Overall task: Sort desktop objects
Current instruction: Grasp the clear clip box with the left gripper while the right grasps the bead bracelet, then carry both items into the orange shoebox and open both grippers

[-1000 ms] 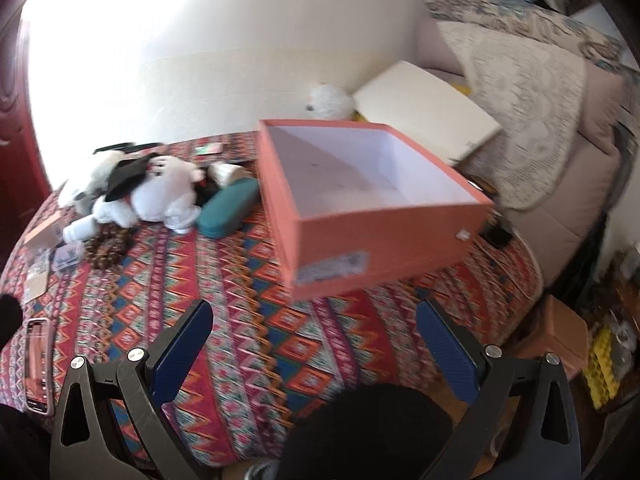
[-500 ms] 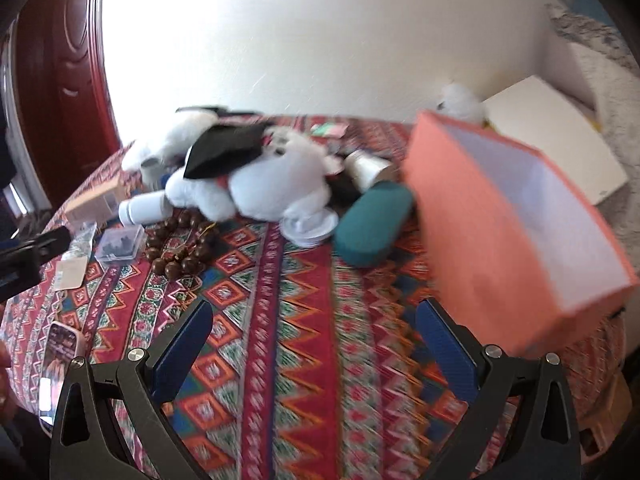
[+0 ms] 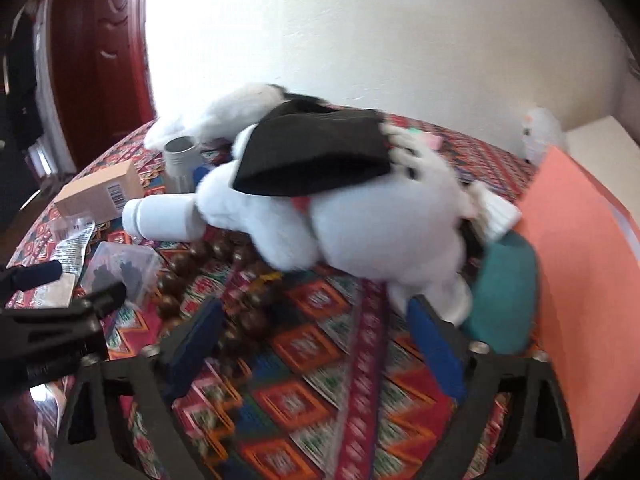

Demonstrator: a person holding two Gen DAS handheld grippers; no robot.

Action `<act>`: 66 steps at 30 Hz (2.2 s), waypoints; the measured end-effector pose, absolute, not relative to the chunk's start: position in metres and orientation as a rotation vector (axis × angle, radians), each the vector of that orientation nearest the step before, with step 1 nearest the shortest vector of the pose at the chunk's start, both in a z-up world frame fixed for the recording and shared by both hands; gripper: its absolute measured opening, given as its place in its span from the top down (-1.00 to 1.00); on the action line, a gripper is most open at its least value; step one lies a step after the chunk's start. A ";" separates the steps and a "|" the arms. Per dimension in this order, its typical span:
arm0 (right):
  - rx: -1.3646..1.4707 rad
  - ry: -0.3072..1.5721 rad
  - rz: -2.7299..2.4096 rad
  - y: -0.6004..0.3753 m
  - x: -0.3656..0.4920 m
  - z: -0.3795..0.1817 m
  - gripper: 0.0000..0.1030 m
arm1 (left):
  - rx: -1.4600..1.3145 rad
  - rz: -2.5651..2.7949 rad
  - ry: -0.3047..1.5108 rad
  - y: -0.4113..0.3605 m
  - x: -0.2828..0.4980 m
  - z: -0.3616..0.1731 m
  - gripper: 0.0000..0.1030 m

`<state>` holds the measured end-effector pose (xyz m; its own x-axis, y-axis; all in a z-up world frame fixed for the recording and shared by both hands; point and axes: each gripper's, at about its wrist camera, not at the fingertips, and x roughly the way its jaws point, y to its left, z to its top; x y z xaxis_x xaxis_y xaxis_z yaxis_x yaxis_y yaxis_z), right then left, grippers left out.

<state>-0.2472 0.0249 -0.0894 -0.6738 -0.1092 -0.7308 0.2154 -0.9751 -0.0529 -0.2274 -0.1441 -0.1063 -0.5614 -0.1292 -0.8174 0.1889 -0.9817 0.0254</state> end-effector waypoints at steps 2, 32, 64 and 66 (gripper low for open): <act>1.195 0.204 -2.686 0.017 -0.257 -0.096 -0.61 | 1.359 -2.627 0.092 -0.145 -0.229 -0.106 -0.62; 1.258 0.064 -2.542 0.023 -0.279 -0.095 0.62 | 1.440 -2.643 0.082 -0.130 -0.240 -0.114 -0.37; 0.779 -0.171 -2.812 0.207 -0.062 0.095 0.62 | 1.141 -3.169 0.210 0.053 -0.093 0.056 -0.36; 0.748 -0.197 -2.864 0.228 -0.053 0.104 0.62 | 1.150 -3.205 0.212 0.074 -0.093 0.062 -0.36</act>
<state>-0.0532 0.2283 0.1040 -0.8585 -0.2017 -0.4716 0.1351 -0.9759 0.1714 -0.0933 0.0737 0.0624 -0.7406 0.2922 -0.6052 -0.2100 -0.9561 -0.2046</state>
